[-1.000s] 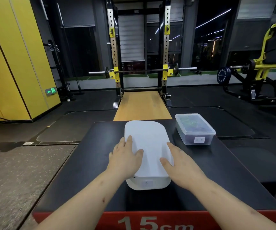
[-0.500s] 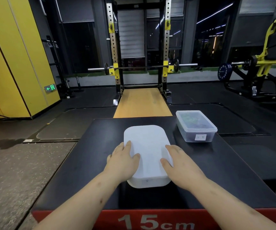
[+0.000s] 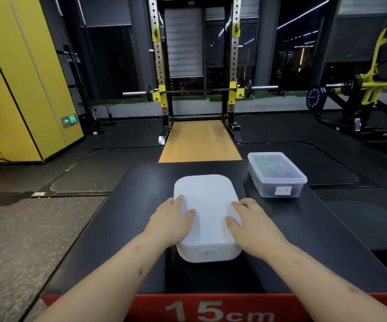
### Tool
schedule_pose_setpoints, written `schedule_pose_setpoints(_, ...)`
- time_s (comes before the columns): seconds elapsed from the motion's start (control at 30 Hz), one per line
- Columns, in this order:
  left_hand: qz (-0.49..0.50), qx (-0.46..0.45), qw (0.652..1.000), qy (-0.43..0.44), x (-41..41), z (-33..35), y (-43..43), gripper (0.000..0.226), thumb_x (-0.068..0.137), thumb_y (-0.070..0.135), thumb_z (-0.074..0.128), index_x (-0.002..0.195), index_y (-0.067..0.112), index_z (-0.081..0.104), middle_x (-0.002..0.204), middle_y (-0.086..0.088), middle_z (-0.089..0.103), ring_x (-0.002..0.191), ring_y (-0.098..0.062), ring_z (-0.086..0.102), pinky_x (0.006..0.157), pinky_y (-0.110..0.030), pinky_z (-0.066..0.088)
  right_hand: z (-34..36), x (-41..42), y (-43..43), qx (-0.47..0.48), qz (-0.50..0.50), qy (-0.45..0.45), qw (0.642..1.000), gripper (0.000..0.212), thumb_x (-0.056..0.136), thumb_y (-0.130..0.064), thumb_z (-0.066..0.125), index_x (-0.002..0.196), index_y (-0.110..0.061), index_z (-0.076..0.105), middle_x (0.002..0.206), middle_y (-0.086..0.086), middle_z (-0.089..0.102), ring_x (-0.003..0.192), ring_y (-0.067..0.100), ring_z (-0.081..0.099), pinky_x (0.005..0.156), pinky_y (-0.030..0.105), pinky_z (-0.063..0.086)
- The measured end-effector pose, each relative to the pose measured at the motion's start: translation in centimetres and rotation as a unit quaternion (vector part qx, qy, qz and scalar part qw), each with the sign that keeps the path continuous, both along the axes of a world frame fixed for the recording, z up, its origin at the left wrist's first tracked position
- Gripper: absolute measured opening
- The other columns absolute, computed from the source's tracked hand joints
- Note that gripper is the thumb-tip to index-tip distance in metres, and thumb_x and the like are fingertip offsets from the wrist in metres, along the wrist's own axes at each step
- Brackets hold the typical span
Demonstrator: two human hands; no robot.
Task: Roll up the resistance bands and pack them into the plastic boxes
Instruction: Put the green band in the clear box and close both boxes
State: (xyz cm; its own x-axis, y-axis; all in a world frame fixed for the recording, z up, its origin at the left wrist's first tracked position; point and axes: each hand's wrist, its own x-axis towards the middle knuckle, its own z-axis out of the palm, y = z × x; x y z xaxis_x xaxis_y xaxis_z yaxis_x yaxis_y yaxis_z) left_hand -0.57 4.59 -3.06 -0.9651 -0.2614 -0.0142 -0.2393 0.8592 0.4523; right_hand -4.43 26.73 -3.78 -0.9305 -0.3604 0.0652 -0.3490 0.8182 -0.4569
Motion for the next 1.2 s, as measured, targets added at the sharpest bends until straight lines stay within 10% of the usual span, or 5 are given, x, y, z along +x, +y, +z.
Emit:
schedule_pose_setpoints(0.47, -0.007, -0.068, 0.997, -0.041, -0.5, -1.9, -0.2, 0.068, 0.101, 0.053, 0.021, 0.162, 0.024, 0.009, 0.162, -0.003, 0.027, 0.15, -0.026, 0.022, 0.117, -0.049, 0.028, -1.2, 0.4, -0.4, 0.025, -0.004, -0.012, 1.0, 0.044, 0.106, -0.042, 0.033, 0.146, -0.024, 0.035, 0.15, -0.004, 0.024, 0.117, 0.031, 0.049, 0.099, 0.042, 0.044)
schedule_pose_setpoints(0.9, -0.04, -0.157, 0.986, -0.033, 1.3, -1.0, -0.3, 0.054, 0.098, 0.059, 0.025, 0.136, 0.025, 0.041, 0.128, 0.002, 0.052, 0.135, -0.022, 0.038, 0.112, -0.046, 0.028, 1.8, 1.9, 0.1, 0.115, 0.008, 0.012, 0.993, 0.041, 0.1, -0.04, 0.04, 0.136, -0.023, 0.046, 0.13, -0.001, 0.039, 0.098, 0.023, 0.041, 0.091, 0.036, 0.038)
schedule_pose_setpoints(1.07, -0.058, -0.146, 0.987, -0.02, 0.8, -0.4, -0.9, 0.068, 0.096, 0.06, 0.029, 0.154, 0.025, 0.025, 0.167, 0.0, 0.016, 0.155, -0.019, 0.007, 0.123, -0.049, 0.011, 2.3, 0.7, -0.5, 0.094, 0.009, 0.008, 0.995, 0.042, 0.101, -0.038, 0.04, 0.139, -0.022, 0.043, 0.145, -0.001, 0.036, 0.12, 0.025, 0.043, 0.104, 0.038, 0.038)
schedule_pose_setpoints(1.2, -0.081, -0.136, 0.985, -0.068, 0.4, -0.4, -1.2, 0.078, 0.1, 0.058, 0.025, 0.163, 0.024, -0.004, 0.171, 0.002, -0.015, 0.156, -0.012, -0.017, 0.125, -0.052, -0.007, 1.3, -0.9, -0.9, 0.122, 0.067, -0.039, 0.99, 0.066, 0.107, -0.048, 0.029, 0.165, -0.032, 0.003, 0.173, -0.004, -0.011, 0.159, 0.019, -0.005, 0.128, 0.037, 0.005)
